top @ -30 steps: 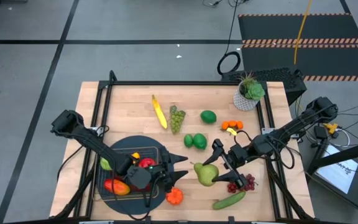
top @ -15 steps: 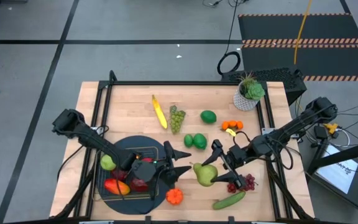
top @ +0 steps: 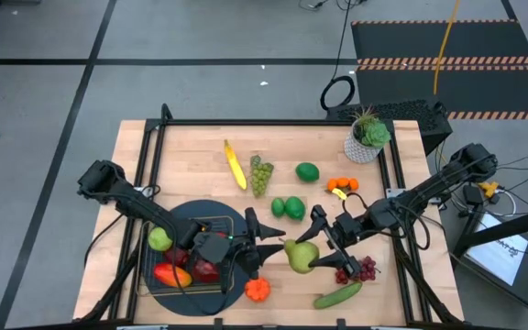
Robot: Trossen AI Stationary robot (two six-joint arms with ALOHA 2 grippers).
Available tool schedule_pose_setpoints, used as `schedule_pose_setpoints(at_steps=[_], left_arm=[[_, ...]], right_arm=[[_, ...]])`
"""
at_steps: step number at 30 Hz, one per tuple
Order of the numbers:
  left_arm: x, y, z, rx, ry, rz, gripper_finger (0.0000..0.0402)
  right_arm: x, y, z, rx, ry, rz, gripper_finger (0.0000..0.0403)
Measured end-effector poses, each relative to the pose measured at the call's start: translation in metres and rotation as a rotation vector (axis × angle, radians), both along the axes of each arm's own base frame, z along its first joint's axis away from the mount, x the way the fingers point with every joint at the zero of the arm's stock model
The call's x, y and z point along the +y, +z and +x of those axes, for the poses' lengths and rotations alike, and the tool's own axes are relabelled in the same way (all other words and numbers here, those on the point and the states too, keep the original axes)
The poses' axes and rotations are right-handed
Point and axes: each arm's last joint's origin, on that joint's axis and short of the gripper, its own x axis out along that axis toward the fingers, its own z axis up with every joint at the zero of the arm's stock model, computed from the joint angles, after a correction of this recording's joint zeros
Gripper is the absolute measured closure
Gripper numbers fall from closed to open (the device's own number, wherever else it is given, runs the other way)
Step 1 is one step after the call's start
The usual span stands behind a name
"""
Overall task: Build produce basket
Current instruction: Put the pear into the gold wire basket
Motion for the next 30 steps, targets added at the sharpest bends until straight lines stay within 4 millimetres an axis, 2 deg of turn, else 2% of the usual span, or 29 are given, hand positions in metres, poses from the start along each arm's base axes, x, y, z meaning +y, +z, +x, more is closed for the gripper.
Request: schedule_pose_setpoints(at_steps=[10,23,30], left_arm=[[0.0003,0.0007,0.0002,-0.007,0.002,-0.007,0.0283],[0.0003,0.0014,0.0003,-0.020,0.008,-0.041,0.0387],[-0.0009,0.0002,-0.0017,-0.013,0.059,-0.050,0.0374]], right_arm=[[0.0000,0.0000,0.0000,0.000,0.000,0.000,0.0131],[0.0002,0.0000,-0.0001,-0.011,-0.004,-0.023,0.0129],[0.0002,0.0000,-0.0001,-0.011,-0.007,-0.023,0.0099]])
